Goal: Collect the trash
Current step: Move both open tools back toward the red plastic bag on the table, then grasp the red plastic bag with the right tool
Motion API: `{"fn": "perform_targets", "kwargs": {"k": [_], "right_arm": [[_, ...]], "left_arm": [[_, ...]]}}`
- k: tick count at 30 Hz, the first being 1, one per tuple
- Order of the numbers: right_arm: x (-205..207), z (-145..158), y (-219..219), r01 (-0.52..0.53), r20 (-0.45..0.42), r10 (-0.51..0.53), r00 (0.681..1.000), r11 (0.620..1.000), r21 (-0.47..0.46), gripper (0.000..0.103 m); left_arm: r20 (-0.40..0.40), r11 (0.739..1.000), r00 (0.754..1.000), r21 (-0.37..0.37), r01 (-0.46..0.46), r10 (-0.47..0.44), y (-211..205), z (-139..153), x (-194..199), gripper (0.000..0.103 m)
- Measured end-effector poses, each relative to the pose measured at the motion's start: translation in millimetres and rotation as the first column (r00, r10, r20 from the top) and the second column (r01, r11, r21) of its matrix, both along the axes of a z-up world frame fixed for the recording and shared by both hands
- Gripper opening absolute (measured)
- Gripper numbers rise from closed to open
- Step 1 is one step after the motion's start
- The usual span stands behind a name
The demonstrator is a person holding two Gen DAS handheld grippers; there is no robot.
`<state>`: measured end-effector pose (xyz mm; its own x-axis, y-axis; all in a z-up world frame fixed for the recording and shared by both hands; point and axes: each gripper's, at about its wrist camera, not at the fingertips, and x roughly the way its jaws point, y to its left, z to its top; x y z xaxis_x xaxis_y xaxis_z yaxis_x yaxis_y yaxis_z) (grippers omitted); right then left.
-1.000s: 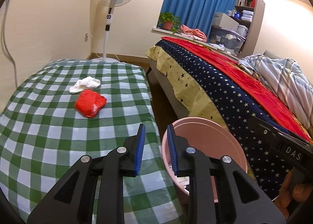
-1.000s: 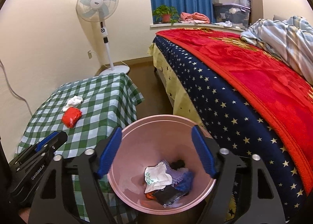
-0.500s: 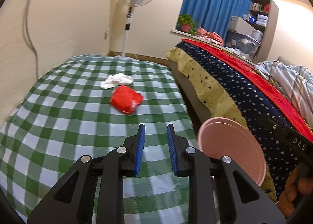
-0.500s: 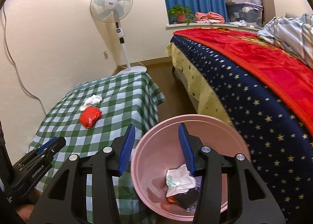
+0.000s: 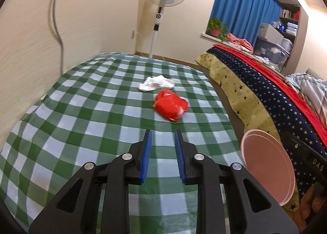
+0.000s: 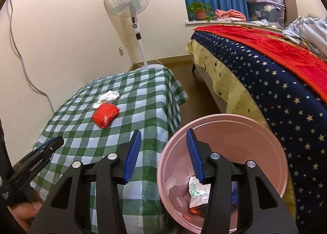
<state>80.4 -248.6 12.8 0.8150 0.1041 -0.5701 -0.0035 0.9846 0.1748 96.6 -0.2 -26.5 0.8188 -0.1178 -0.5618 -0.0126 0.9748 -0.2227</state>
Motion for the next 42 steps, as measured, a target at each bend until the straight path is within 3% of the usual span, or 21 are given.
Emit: {"fn": "perform_targets", "kwargs": {"k": [25,27,34,39,42], "right_arm": [[12.3,-3.7,38.6,-0.063,0.034,0.063,0.997,0.998,-0.004,0.049],[12.9,-3.1,40.5,-0.065,0.034,0.065,0.997,0.998,0.001,0.056],[27.2,-1.7,54.7,-0.08,0.028,0.08,0.996,0.997,0.008,0.062],[47.6,-5.8,72.9,-0.086,0.019,0.085,0.996,0.996,0.025,0.08],[67.1,-12.2,91.1,-0.106,-0.003,0.106,0.994,0.994,0.032,0.086]], "left_arm": [[0.007,0.996,0.997,0.02,-0.082,0.082,35.1,-3.7,25.0,0.023],[0.007,0.996,0.996,0.019,-0.087,0.087,36.9,-4.2,26.8,0.023],[0.024,0.994,0.994,0.02,-0.107,0.107,46.3,-1.6,32.7,0.023],[0.034,0.992,0.992,0.022,-0.122,0.121,55.1,1.9,35.2,0.023],[0.032,0.991,0.991,0.01,-0.134,0.134,62.2,2.0,37.2,0.023]]}}
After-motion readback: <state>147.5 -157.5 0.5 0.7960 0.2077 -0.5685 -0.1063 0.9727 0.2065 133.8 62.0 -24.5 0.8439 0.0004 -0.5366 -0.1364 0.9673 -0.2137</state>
